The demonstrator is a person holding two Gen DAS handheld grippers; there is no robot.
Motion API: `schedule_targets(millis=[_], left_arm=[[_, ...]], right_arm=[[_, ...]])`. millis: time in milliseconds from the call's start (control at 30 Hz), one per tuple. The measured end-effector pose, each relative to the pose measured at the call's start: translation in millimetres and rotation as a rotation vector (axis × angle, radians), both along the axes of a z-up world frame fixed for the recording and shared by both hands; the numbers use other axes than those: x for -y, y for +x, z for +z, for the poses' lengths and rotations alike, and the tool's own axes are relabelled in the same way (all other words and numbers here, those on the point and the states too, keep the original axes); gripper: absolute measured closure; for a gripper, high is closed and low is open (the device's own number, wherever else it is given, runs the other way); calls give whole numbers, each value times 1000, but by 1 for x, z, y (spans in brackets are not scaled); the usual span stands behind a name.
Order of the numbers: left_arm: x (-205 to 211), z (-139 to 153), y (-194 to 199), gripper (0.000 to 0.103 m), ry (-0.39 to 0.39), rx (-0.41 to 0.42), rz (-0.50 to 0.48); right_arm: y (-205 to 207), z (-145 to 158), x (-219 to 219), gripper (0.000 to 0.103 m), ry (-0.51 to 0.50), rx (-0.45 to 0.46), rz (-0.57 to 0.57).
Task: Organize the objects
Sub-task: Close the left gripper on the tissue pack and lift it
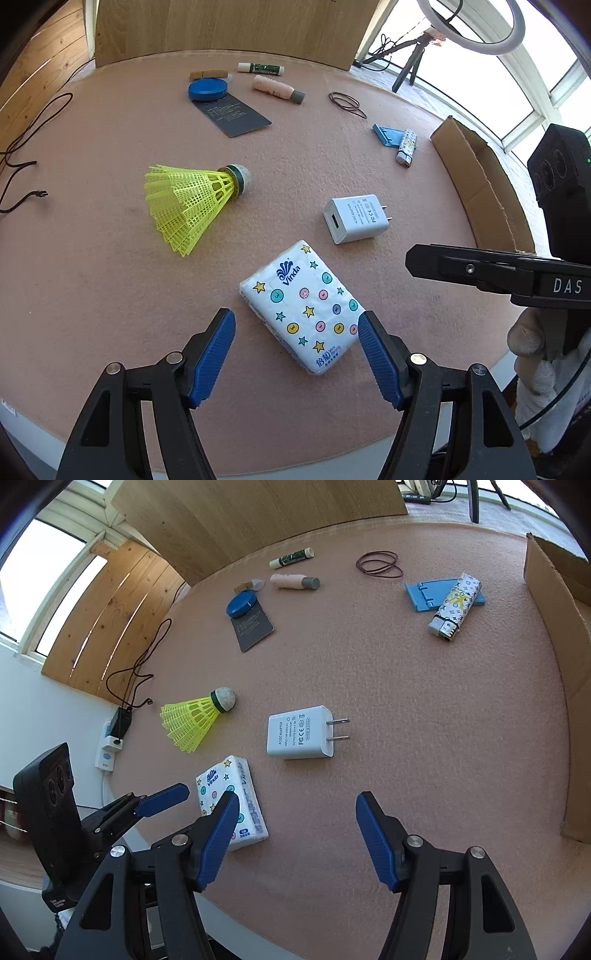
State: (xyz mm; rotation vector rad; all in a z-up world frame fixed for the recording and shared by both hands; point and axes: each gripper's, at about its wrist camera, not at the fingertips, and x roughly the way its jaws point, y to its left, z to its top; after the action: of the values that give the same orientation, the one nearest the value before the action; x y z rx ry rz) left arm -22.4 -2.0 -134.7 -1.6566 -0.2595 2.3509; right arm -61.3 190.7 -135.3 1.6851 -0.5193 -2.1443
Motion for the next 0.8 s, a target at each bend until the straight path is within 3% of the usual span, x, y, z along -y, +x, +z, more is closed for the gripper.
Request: schedule_targets(millis=[233, 800], left_arm=[[-12, -6, 4, 31, 4, 11, -23], [-12, -22, -9, 32, 47, 44, -5]], right_arm=[[-7, -13, 29, 41, -15, 41, 99], [-22, -33, 49, 41, -25, 79, 131]])
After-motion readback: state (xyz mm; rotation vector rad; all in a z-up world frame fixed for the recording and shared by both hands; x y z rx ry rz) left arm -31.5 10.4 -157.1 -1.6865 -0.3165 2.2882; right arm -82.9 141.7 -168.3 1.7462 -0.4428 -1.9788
